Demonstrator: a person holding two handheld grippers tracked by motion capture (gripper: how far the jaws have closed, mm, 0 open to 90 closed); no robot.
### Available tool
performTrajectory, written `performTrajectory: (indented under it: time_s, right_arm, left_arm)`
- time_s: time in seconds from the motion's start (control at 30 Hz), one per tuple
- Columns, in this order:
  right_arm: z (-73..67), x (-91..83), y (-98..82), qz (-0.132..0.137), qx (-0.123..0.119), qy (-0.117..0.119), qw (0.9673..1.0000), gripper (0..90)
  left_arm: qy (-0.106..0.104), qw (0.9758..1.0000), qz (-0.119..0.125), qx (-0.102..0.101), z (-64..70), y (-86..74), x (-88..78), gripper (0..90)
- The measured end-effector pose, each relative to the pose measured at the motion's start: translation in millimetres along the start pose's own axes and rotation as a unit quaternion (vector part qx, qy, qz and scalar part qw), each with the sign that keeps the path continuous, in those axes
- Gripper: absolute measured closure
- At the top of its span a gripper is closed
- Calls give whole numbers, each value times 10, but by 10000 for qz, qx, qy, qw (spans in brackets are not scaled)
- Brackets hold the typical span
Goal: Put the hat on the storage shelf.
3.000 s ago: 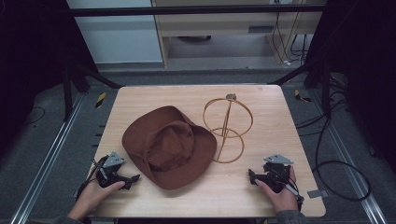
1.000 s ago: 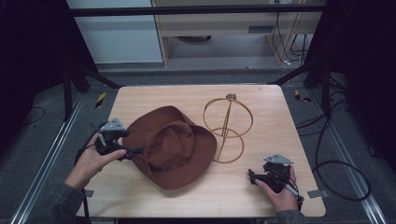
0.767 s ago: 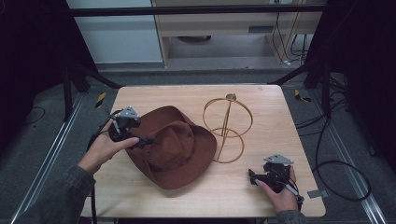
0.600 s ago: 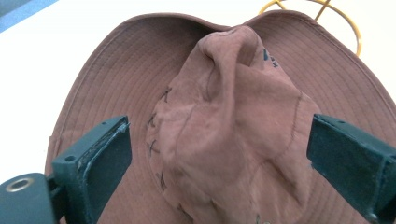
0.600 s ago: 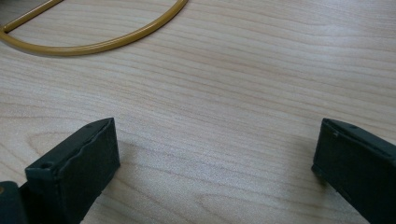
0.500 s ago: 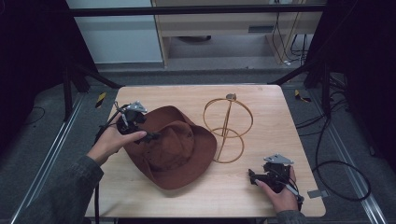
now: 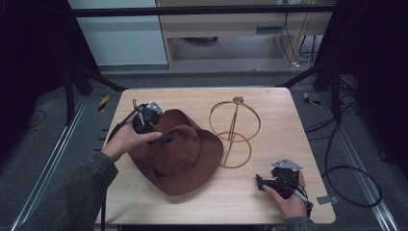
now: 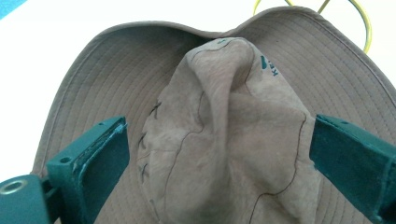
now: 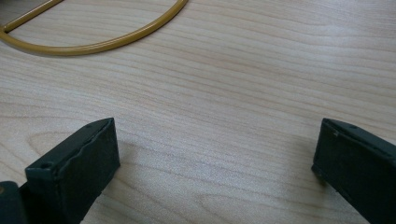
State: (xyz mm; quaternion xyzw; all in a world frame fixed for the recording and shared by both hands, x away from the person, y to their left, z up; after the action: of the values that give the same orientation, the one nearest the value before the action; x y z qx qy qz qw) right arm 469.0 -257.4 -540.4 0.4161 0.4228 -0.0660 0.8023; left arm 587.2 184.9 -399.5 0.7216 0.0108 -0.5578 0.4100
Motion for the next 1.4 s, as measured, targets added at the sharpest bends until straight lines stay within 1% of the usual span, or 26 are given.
performTrajectory:
  time_s: [0.1,0.13,0.23,0.33,0.47,0.5,0.57,0.73,0.77,0.83,0.93,0.97,1.0,1.03,1.07,1.1,1.13,1.23,1.37,1.4]
  right_arm:
    - [1,0,0,2,-2,-1,10000,5]
    - [-1,0,-1,-5,5,6,10000,5]
    - [-1,-1,-1,-5,5,7,10000,5]
    - [-1,0,-1,-4,3,7,10000,5]
    - [-1,-1,-1,-5,2,8,10000,5]
    - [-1,-1,-1,-5,3,8,10000,5]
    - [-1,0,-1,-3,1,8,10000,5]
    - [-1,-1,-1,-2,2,10,10000,5]
    - [-1,-1,-1,-3,2,11,10000,5]
    - [-2,-1,-1,-1,3,13,10000,5]
    - [-1,-1,-1,0,4,14,10000,5]
    - [-1,-1,-1,0,2,12,10000,5]
    - [0,0,0,8,-1,7,10000,5]
    - [2,0,0,9,-8,4,10000,5]
    - [2,0,0,9,-8,4,10000,5]
    - [-1,0,0,7,1,8,10000,5]
    - [-1,0,0,6,2,10,10000,5]
    - [1,0,0,8,-10,7,10000,5]
    - [1,0,0,8,-8,8,10000,5]
    - [1,0,0,8,-8,8,10000,5]
  left_arm:
    - [-9,10000,-13,18,19,21,28,44]
    - [-34,10000,-44,36,31,29,49,44]
    - [-20,9999,-107,92,52,46,108,44]
    - [-32,9998,-150,87,56,56,155,47]
    - [-22,9997,-232,78,56,70,230,52]
    - [-4,9995,-295,120,49,66,246,56]
    - [38,9992,-376,137,37,56,285,64]
    - [35,9989,-452,109,10,54,359,76]
    - [28,9988,-471,111,11,54,378,98]
    - [33,9982,-584,167,19,44,427,136]
    - [-12,9983,-569,117,29,28,457,200]
    - [-23,9982,-592,119,35,15,474,200]
    - [-34,9980,-618,129,44,-7,497,251]
    - [-41,9979,-633,121,47,-17,505,276]
    - [-41,9979,-633,121,47,-17,505,320]
    - [-73,9979,-639,126,54,-29,515,320]
    - [-89,9979,-630,126,60,-37,519,393]
    - [-154,9976,-640,199,85,-44,522,542]
    - [-124,9975,-651,256,93,-60,519,732]
    - [-114,9976,-642,248,87,-67,514,732]
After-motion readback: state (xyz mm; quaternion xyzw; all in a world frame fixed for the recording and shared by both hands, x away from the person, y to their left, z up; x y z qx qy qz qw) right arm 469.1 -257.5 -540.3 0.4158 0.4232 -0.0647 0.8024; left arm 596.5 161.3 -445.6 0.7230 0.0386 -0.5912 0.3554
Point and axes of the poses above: each handheld gripper's, and its own axes: x roughly forward along the jaws, y roughly out of its top, z roughly to its right, the point moved 4 cm from there along x, roughly forward along the jaws, and after that the axes turned 1 degree about y, right-handed, at the moved point
